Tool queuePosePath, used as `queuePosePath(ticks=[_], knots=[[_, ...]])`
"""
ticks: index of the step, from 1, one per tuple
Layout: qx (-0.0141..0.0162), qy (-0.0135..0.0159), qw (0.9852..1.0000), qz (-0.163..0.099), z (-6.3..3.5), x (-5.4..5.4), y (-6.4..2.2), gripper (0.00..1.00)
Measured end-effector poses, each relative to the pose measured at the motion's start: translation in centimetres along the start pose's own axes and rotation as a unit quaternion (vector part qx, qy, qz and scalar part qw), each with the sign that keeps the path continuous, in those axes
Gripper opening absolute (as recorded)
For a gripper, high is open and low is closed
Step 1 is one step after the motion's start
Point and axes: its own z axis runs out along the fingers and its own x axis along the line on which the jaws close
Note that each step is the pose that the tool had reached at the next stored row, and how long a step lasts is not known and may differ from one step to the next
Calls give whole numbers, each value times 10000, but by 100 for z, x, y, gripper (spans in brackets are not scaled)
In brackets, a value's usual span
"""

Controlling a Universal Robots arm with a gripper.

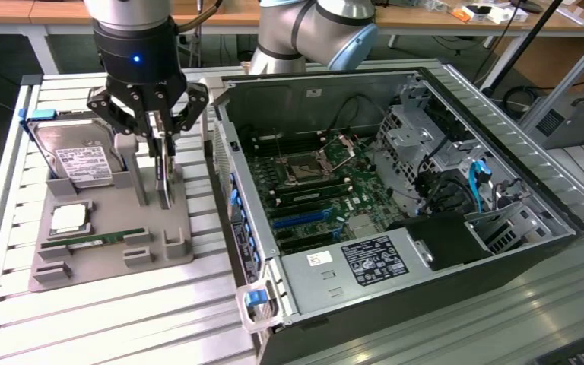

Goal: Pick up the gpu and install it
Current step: 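Pick up the gpu and move the gpu toward the slot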

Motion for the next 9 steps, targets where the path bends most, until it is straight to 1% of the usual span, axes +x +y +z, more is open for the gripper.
queuePosePath(ticks=[9], knots=[[0,0,10000,0,-31,-1,-1,27]])
